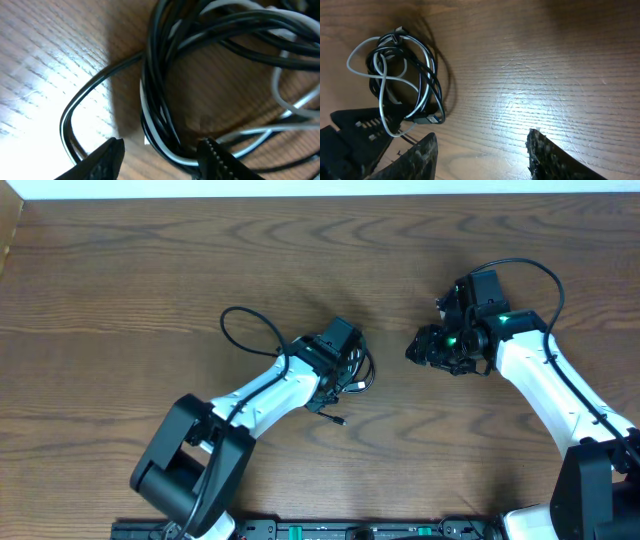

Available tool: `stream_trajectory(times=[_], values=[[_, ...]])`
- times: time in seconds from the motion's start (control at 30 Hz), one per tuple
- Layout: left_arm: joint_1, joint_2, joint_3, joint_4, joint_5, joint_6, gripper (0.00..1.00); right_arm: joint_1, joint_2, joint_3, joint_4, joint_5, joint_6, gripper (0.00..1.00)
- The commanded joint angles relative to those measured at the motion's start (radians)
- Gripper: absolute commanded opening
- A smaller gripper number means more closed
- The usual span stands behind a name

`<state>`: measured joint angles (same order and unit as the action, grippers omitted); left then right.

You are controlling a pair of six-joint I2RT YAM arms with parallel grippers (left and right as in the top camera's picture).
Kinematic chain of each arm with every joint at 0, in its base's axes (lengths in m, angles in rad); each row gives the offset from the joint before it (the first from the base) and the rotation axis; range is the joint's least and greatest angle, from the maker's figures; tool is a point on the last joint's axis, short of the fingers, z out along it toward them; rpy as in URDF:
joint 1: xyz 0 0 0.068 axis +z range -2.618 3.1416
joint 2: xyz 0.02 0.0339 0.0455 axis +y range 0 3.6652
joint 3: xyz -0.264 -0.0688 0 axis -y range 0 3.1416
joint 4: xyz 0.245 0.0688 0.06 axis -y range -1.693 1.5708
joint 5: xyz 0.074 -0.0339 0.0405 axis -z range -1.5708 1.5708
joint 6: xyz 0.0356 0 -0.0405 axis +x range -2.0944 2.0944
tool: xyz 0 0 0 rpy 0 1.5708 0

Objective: Untangle cables

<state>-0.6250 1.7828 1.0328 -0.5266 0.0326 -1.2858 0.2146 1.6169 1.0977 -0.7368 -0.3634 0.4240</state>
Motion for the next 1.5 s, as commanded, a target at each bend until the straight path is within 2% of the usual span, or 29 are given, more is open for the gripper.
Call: stream_trajectory(times=[0.0, 0.1, 0.2, 0.33, 0.4, 0.47, 0.53, 0.63, 0.77, 0.87, 1.1, 1.2, 1.47], values=[[0.000, 0.025, -0.005, 0.000, -0.029, -0.034, 0.47, 0.002, 0.006, 0.002, -0.005, -0.002, -0.014, 0.54], [0.000, 0.027, -0.005, 0.002, -0.030, -0.034, 0.40, 0.002, 0.006, 0.002, -0.005, -0.002, -0.014, 0.54], [0.000, 0.027, -0.005, 0.002, -0.030, -0.033, 0.38, 0.002, 0.006, 0.002, -0.005, -0.002, -0.014, 0.54], [0.000, 0.027, -0.005, 0.002, -0.031, -0.033, 0.24, 0.002, 0.006, 0.002, -0.005, -0.002, -0.014, 0.54], [0.000, 0.027, -0.005, 0.005, -0.047, -0.032, 0.13, 0.002, 0.006, 0.002, -0.005, -0.003, -0.014, 0.54], [0.000, 0.027, -0.005, 0.006, -0.068, -0.031, 0.13, 0.002, 0.006, 0.002, 0.002, -0.006, -0.014, 0.50], [0.000, 0.027, -0.005, 0.021, -0.094, -0.005, 0.08, 0.002, 0.006, 0.002, 0.029, -0.040, -0.014, 0.45], [0.001, 0.025, -0.004, 0.089, -0.073, 0.157, 0.08, 0.002, 0.004, 0.016, 0.076, -0.129, -0.014, 0.38], [0.001, -0.011, -0.003, 0.198, 0.087, 0.437, 0.07, 0.003, -0.005, 0.055, 0.082, -0.200, -0.027, 0.38], [0.001, -0.067, -0.003, 0.257, 0.168, 0.540, 0.07, 0.003, -0.020, 0.073, 0.084, -0.264, -0.037, 0.37], [0.024, -0.233, -0.003, 0.301, 0.158, 0.573, 0.07, 0.003, -0.088, 0.080, 0.115, -0.388, -0.036, 0.39], [0.037, -0.251, -0.003, 0.314, 0.159, 0.575, 0.07, 0.003, -0.104, 0.080, 0.116, -0.388, -0.024, 0.42], [0.038, -0.258, -0.002, 0.354, 0.171, 0.566, 0.07, 0.062, -0.056, 0.076, 0.117, -0.311, 0.043, 0.40]])
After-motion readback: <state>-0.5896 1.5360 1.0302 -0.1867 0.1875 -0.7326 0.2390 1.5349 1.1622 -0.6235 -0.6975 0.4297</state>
